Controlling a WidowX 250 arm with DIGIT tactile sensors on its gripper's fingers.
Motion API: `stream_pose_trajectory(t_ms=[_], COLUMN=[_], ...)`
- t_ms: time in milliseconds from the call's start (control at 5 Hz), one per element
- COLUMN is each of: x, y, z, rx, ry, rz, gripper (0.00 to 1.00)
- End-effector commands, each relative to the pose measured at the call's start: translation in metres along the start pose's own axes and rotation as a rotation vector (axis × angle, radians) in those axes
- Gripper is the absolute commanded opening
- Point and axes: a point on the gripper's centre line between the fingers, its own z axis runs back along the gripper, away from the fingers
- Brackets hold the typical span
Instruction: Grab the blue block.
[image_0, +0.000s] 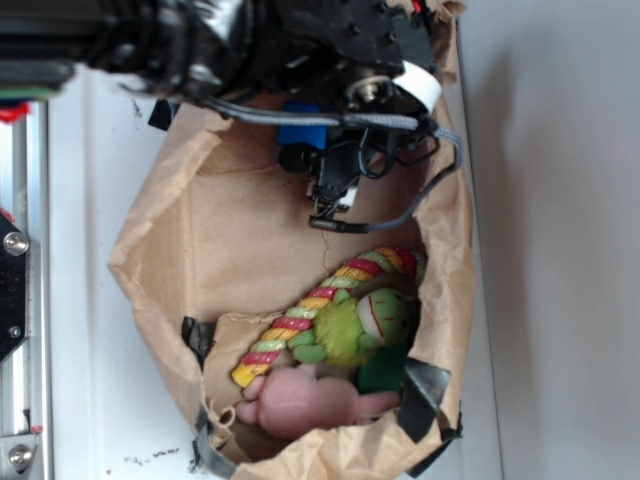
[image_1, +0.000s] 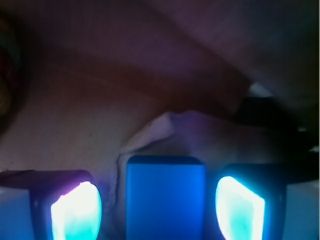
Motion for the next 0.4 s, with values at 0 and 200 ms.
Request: stream_pose_trajectory(t_ms=[0, 200], x=[0.0076, 0.0064], y=[0.0057, 0.0006], z=[0.0001, -0.0021], rx=[0.038, 0.028], ry=[-0.012, 0.003], rz=[-0.034, -0.042], gripper=[1.00, 1.00])
